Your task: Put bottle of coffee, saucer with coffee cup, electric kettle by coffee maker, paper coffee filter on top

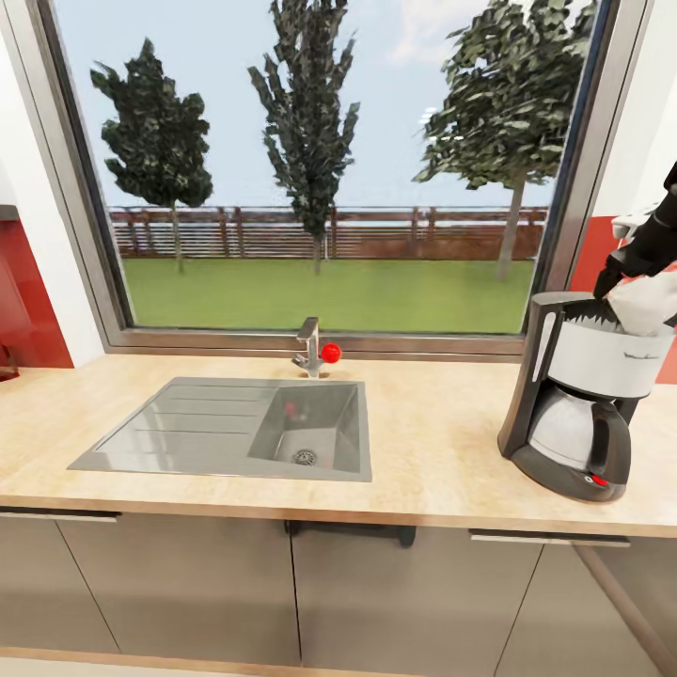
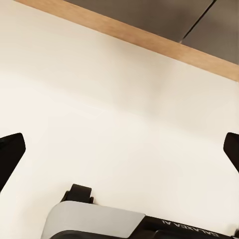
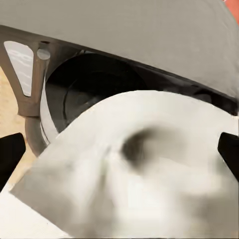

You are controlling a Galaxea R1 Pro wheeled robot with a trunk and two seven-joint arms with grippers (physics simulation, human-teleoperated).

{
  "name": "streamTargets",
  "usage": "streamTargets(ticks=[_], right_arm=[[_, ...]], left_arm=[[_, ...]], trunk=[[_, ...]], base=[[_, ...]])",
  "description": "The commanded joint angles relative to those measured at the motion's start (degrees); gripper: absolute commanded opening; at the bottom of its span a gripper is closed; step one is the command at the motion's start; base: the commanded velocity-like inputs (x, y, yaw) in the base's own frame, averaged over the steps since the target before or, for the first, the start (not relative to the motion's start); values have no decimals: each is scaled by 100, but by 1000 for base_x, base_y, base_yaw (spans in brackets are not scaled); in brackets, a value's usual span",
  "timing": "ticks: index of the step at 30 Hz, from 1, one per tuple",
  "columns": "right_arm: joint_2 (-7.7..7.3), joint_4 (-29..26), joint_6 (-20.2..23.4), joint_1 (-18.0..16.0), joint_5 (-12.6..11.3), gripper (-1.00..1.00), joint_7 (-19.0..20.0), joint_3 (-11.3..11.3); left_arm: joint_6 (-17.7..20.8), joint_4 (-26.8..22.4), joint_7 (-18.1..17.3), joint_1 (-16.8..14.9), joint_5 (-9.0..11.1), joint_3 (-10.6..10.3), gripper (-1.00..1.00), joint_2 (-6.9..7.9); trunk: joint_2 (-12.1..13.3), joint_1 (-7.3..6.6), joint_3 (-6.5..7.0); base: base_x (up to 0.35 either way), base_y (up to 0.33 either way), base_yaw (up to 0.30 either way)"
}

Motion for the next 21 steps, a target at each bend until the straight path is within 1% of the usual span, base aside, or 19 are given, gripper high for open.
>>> streamTargets(ticks=[1, 21], right_arm=[[-2, -10, 46, 0, 57, 100, 57, -11], [-10, -5, 43, 1, 57, 100, 57, -11]], left_arm=[[-4, -7, 1, 1, 45, 8, 100, -4], [-7, -12, 0, 1, 47, 8, 100, -4]], trunk=[[-3, 0, -6], [-3, 0, -6]], base=[[0, 0, 0], [0, 0, 0]])
